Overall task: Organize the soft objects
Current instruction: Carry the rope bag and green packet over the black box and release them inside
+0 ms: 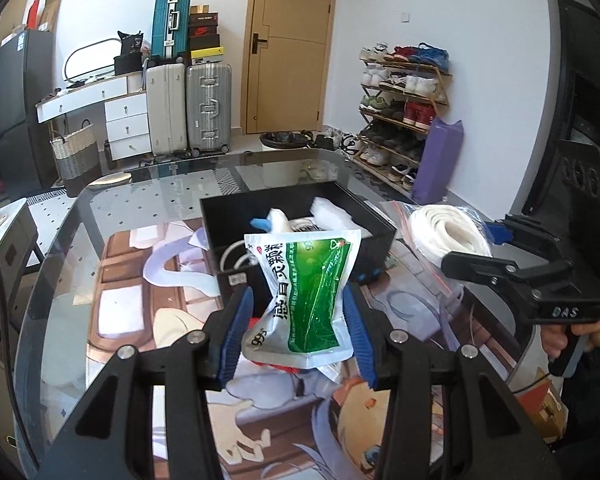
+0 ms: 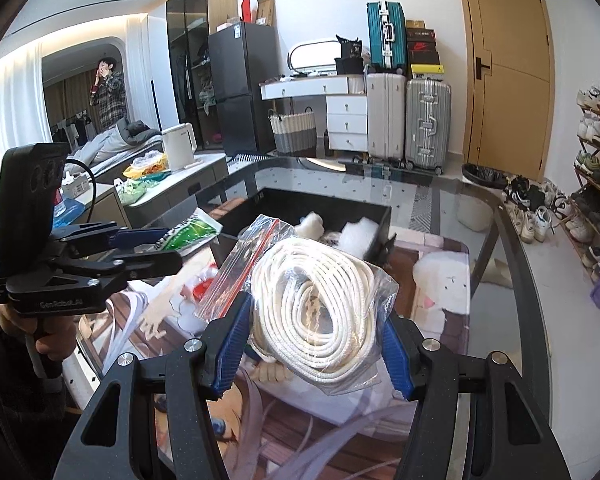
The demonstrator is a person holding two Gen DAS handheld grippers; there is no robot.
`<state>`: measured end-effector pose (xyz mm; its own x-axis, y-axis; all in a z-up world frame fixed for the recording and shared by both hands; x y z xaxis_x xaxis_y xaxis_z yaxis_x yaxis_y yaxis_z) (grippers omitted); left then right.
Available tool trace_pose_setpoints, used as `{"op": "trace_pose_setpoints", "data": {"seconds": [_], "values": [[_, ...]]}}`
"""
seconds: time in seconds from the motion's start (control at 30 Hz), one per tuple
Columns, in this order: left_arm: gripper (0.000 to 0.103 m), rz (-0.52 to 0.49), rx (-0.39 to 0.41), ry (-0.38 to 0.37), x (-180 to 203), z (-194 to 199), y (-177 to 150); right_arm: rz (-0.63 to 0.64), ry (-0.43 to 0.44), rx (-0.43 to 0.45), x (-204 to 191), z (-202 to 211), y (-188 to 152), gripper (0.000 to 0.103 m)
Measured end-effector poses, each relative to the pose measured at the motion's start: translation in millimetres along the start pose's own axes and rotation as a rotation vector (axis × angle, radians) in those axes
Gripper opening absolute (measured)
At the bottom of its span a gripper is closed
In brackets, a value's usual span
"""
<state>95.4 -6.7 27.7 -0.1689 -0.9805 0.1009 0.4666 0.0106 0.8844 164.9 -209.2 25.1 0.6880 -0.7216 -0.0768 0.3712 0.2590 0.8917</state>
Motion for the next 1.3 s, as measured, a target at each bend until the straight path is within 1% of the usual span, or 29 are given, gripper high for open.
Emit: {"op": "trace_pose_setpoints", "data": {"seconds": [0.17, 0.4, 0.63, 0.73, 0.87, 0.97, 1.17, 1.3], "values": [[0.046, -0.003, 0.001, 0.018, -8.2, -6.3, 7.9, 0.006, -0.011, 0.005, -3.2, -6.1, 6.2, 0.061], [0.046, 0.007, -0.003, 0.032, -18.2, -20.1, 18.4, -0.004, -0.045, -0.017, 8.0, -21.0, 14.7, 0.061], [0.046, 0.029, 0.002, 0.052, -29.3, -38.7, 32.0, 0.012, -0.087, -0.040, 16.7, -38.1, 24.4, 0.061], [0.046, 0.030, -0.006, 0.069, -31.7, -50.2, 33.5, 0.047, -0.101, -0.046, 15.7, -50.5, 30.5, 0.061], [0.046, 0.014, -0.012, 0.087, -33.8, -62.2, 35.4, 0.083, -0.092, -0.063, 12.9, -66.5, 34.0, 0.061], [0.046, 0.021, -0.020, 0.087, -37.5, -71.0, 37.5, 0.089, -0.087, -0.078, 16.5, -78.2, 35.3, 0.061], [0.046, 0.016, -0.028, 0.094, -41.0, -86.5, 42.2, 0.120, -0.103, -0.108, 19.7, -99.5, 32.2, 0.061], [0.046, -0.003, -0.052, 0.095, -40.0, -99.0, 36.7, 0.154, -0.116, -0.125, 21.6, -116.3, 31.9, 0.061]]}}
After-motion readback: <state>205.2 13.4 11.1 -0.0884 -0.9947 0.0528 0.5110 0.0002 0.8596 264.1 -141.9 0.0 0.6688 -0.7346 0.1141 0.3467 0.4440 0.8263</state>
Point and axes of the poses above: each gripper's, at about its wrist camera, not at the fingertips, and z roughly against the way its jaws point, x to its right, y to its top, the point moved 6 cm from there along -z, roughly the way its jaws point, and after that the axes turned 8 degrees about x, right-handed, at the moved point
